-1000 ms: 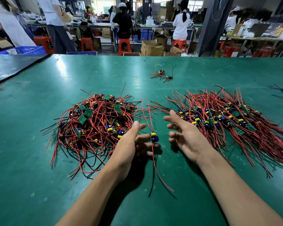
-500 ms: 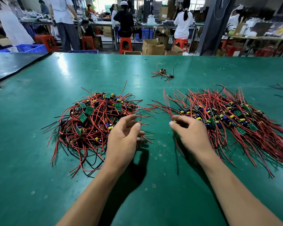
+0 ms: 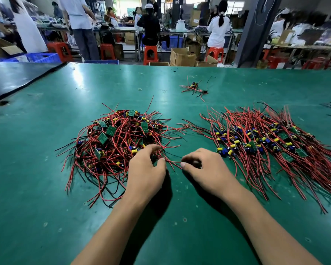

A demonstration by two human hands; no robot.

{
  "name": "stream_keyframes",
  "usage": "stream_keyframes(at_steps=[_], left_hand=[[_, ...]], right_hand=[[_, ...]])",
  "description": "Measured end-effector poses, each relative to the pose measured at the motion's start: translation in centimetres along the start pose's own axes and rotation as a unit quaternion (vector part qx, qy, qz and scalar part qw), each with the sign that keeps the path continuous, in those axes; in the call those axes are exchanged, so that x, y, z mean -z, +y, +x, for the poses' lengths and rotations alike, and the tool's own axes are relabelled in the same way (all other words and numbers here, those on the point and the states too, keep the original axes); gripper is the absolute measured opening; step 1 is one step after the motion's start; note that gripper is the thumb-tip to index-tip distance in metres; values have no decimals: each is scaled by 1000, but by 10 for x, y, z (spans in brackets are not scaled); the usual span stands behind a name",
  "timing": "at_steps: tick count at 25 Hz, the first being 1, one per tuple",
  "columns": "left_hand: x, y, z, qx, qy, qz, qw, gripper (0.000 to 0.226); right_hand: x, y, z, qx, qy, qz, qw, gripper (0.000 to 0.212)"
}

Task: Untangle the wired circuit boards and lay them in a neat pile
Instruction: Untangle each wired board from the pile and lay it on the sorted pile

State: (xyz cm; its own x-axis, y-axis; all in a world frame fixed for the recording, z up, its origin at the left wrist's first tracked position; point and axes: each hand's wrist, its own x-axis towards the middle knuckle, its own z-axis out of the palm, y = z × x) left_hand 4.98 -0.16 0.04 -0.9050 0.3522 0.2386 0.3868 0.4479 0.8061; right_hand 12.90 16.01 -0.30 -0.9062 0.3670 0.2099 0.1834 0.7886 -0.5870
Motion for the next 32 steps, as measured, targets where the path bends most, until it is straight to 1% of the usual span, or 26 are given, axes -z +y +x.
stream_keyframes(at_steps=[1,3,5,7,9,12,14,16,17,18,20,21,23,25,26,28,30,32], left_hand=[[-1,-1,1,-13,-4,21,1000,30],[-1,-2,2,-30,-7,44,999,28],[-2,-4,2,-33,-8,45,998,29],[-3,-5,1,-33,-12,46,998,32],[-5,-4,0,-39,-11,52,998,37],[-6,-4,1,-37,-2,51,998,52],[-5,-4,3,-14,-1,35,999,60],[-5,-4,5,16,-6,28,999,63],[-5,-4,7,23,-14,35,999,60],[-5,-5,8,21,-22,46,998,53],[-4,-3,8,8,-25,63,998,30],[-4,-2,7,3,-24,65,998,22],[-3,-3,6,-8,-29,66,997,17],[-4,-5,4,-19,-39,63,997,15],[-5,-5,3,-23,-38,60,997,14],[-6,-4,1,-40,-19,56,997,16],[-7,-4,-2,-70,4,42,997,26],[-8,-3,-3,-84,17,27,996,36]], right_hand=[[2,3,1,-18,1,-25,1000,19],[11,14,4,-61,36,-63,996,21],[20,26,6,-106,71,-89,988,23],[24,32,6,-133,87,-103,982,23],[19,29,4,-124,94,-113,981,24],[2,15,2,-74,94,-59,991,24],[-8,6,1,-44,85,-15,995,26],[-13,3,0,-21,69,-4,997,30],[-14,3,0,-10,56,-10,998,31],[-13,2,-1,3,40,-16,999,31],[-12,0,-2,29,14,-5,999,25],[-12,-1,-3,38,5,16,999,23],[-13,-5,-5,55,-10,52,997,22],[-16,-6,-5,73,-15,52,996,21],[-18,-6,-5,77,-2,52,996,18],[-19,-6,-3,71,51,70,994,13],[-16,-6,-1,55,112,92,988,15],[-9,-7,0,49,165,116,978,16]])
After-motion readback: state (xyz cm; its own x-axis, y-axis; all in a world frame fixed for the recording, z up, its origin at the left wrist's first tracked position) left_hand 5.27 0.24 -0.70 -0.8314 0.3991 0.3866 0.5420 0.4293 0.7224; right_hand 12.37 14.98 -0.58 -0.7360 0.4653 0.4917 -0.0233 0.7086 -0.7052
